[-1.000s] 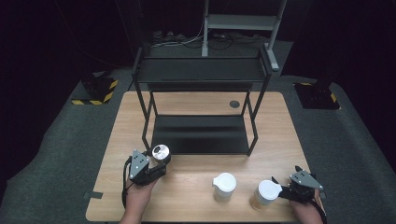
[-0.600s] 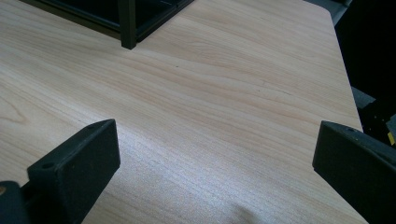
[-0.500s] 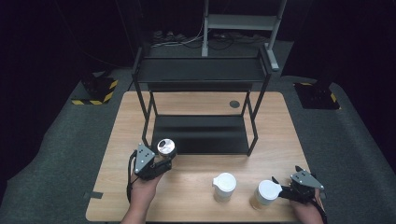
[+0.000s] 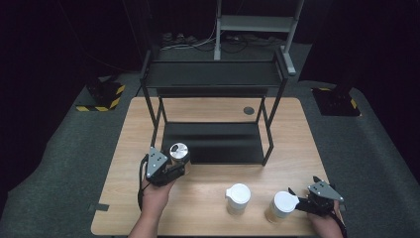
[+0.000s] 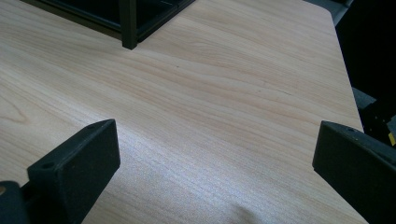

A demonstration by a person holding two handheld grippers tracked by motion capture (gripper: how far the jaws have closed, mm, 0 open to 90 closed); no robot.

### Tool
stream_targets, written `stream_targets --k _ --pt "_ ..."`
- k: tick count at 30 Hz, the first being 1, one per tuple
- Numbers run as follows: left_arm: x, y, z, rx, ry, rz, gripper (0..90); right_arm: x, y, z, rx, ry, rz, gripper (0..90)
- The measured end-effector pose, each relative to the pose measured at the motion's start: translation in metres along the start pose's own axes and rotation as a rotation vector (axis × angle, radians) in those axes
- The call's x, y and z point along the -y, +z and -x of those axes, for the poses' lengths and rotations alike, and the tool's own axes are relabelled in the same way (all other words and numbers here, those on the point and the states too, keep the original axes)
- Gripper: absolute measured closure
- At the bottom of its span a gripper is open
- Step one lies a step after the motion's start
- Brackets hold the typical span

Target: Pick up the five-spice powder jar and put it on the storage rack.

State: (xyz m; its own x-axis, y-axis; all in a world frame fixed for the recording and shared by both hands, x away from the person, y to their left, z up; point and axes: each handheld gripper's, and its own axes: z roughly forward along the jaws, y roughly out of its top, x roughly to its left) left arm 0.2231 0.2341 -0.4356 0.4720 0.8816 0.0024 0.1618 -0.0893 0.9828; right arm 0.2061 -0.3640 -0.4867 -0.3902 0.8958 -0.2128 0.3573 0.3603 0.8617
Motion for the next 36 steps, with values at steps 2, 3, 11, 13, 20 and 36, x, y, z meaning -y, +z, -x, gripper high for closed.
stream_targets --k 2,3,11,13,20,36 --pt "0.0 0.001 0.0 -0.001 -0.002 0.0 34.8 0.0 0.0 0.0 0.0 0.0 0.0 0.0" --pt "-0.001 0.001 0.0 -0.002 0.0 -0.001 34.8 0.0 0.0 0.0 0.0 -0.001 0.0 0.0" --pt "-0.001 0.007 0.0 -0.021 -0.003 -0.011 34.8 0.0 0.0 0.0 0.0 0.0 0.0 0.0" --pt "-0.001 0.009 -0.001 -0.029 -0.003 -0.017 34.8 0.0 0.0 0.0 -0.001 0.002 0.001 0.0" --pt "0.0 0.016 -0.001 -0.051 -0.002 -0.026 34.8 0.0 0.0 0.0 -0.001 0.003 0.003 0.0" --pt "0.001 0.032 -0.007 -0.077 0.0 -0.042 34.8 0.001 0.0 0.001 -0.002 0.007 0.004 0.0"
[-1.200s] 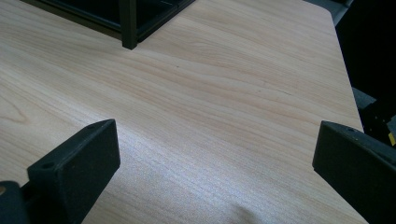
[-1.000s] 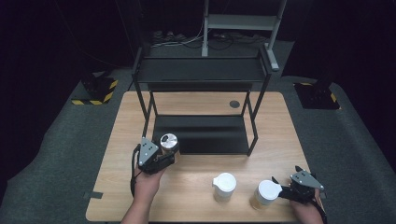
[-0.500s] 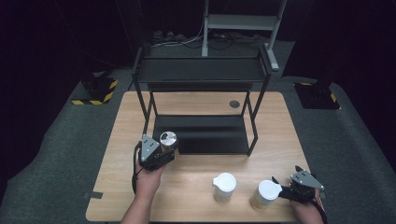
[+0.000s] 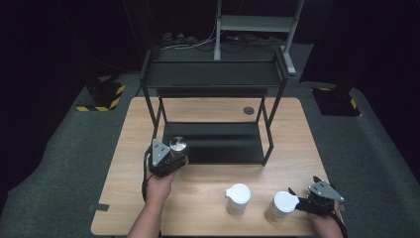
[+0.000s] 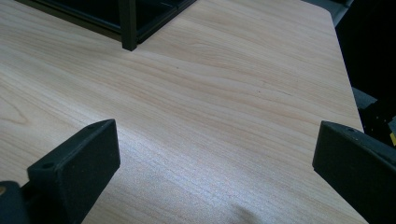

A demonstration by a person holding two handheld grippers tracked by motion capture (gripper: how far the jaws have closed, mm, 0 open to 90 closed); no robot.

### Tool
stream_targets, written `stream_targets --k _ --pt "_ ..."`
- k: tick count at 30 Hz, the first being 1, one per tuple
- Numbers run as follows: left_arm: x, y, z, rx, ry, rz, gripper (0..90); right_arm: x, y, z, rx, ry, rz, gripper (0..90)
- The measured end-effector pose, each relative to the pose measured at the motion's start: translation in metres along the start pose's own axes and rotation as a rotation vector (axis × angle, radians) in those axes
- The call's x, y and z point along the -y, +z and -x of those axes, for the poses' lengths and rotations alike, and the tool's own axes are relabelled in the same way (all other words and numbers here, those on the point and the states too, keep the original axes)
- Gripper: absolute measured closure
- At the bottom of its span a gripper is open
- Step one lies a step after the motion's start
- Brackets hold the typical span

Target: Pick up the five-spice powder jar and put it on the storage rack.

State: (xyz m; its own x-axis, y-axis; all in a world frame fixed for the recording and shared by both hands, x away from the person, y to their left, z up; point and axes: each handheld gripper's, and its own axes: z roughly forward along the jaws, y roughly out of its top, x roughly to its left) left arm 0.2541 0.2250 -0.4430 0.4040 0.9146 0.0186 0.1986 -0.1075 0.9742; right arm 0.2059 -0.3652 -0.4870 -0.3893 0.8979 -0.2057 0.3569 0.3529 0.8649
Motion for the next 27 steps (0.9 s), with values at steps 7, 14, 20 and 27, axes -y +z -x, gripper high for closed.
stream_targets --k 7,14,20,27 --pt "-0.001 0.007 -0.002 -0.008 -0.004 -0.001 34.8 0.0 0.0 0.0 -0.001 0.0 0.001 0.0" --pt "-0.003 0.013 -0.005 -0.015 -0.008 -0.01 34.8 0.0 0.0 0.001 -0.002 0.002 0.002 0.0" --pt "-0.004 0.019 -0.004 -0.02 -0.006 -0.017 34.8 0.0 0.0 0.001 -0.002 0.004 0.003 0.0" --pt "-0.004 0.028 -0.002 -0.022 -0.001 -0.032 34.8 0.001 0.0 0.002 -0.004 0.007 0.005 0.0"
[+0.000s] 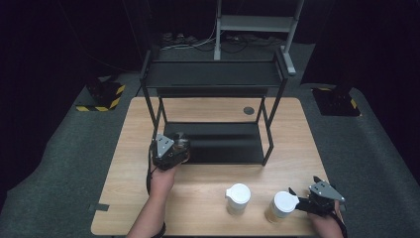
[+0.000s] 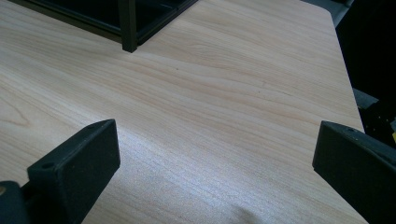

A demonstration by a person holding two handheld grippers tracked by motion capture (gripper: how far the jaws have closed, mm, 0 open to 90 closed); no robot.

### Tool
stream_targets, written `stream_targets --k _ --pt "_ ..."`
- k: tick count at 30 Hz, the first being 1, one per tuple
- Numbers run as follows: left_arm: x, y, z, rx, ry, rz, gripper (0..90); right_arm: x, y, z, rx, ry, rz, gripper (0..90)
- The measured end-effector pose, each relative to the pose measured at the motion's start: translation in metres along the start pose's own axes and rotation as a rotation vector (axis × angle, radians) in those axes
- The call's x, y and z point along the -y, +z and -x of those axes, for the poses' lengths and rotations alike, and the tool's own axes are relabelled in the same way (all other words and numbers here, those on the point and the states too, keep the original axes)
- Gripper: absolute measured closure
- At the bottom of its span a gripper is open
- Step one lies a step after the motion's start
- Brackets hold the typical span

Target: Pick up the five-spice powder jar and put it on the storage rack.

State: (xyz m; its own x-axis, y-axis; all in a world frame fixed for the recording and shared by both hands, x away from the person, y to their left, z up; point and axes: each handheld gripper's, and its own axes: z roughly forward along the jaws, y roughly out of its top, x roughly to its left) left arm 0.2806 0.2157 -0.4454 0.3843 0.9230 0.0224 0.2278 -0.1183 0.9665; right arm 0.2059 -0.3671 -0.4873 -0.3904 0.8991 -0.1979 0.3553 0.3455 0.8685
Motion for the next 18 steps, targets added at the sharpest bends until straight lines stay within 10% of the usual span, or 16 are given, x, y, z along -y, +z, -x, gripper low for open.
stream_targets --k 18 --pt "-0.002 0.016 0.001 -0.005 -0.009 -0.017 34.8 0.0 0.0 0.001 -0.003 0.003 0.001 0.0"
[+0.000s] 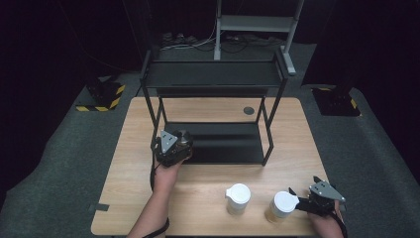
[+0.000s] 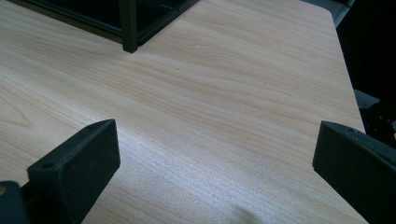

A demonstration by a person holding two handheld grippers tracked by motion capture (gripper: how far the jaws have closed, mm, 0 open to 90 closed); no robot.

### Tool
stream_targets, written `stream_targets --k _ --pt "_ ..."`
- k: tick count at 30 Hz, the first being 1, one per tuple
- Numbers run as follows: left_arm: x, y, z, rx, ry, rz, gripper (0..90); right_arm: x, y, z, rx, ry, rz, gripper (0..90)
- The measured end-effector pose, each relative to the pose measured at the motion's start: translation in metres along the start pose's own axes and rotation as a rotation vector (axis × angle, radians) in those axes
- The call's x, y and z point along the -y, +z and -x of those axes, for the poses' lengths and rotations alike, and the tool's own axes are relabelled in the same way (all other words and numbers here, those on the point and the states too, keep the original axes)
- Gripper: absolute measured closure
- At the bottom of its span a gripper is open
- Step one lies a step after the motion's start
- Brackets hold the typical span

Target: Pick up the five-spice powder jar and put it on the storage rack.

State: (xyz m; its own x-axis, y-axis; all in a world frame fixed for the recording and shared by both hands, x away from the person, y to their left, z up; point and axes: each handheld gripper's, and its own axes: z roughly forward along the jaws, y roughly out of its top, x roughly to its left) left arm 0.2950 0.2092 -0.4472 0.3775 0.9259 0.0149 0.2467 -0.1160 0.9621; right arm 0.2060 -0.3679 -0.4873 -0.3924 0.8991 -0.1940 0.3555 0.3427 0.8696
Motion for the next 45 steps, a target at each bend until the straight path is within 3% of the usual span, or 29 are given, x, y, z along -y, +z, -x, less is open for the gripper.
stream_targets --k 45 --pt "0.008 0.01 -0.004 -0.007 -0.021 -0.033 34.8 0.0 0.0 -0.001 -0.001 -0.01 -0.001 0.0"
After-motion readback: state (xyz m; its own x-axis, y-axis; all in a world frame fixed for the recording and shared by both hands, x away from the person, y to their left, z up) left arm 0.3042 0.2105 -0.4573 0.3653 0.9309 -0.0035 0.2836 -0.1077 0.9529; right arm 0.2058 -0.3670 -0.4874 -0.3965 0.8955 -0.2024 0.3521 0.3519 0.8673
